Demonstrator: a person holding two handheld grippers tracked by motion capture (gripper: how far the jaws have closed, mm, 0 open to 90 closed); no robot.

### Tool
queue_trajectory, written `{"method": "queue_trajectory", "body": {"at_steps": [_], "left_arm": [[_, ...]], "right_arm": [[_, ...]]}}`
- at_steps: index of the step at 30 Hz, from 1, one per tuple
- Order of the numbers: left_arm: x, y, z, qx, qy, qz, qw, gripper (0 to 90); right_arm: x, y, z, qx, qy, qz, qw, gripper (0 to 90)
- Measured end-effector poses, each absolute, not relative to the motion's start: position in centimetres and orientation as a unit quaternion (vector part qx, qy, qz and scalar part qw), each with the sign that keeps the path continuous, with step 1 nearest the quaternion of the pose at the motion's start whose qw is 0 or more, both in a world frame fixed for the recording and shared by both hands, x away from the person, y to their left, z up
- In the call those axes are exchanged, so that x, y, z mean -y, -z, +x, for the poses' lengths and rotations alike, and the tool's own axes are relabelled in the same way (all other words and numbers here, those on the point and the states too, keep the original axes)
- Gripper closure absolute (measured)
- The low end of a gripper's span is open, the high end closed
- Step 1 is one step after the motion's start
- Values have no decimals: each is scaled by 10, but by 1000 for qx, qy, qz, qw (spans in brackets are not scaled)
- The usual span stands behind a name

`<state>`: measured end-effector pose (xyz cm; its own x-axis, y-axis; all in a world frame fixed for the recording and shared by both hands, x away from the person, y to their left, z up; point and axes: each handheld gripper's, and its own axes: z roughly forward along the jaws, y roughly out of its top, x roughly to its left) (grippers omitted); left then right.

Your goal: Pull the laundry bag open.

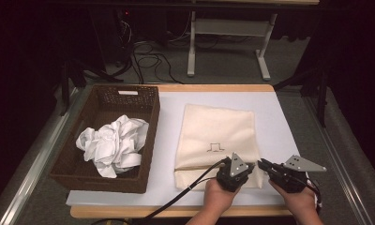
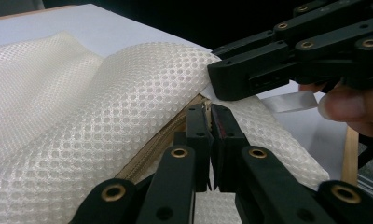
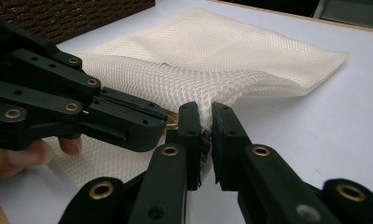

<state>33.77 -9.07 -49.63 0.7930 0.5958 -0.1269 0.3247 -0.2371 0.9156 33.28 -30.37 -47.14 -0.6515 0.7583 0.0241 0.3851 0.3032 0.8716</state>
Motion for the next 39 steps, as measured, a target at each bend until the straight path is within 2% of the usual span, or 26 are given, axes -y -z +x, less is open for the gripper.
{"method": "queue_trajectory", "body": {"at_steps": [12,16,39], "left_arm": [[89,495,334,-301,-136,779,533,871],[83,495,338,-315,-119,773,538,872],[81,495,339,-323,-120,769,538,874]], "right_arm": [[301,472,331,-785,-463,358,204,848],[298,472,329,-790,-460,350,206,848],[294,471,323,-789,-459,354,203,857]]}}
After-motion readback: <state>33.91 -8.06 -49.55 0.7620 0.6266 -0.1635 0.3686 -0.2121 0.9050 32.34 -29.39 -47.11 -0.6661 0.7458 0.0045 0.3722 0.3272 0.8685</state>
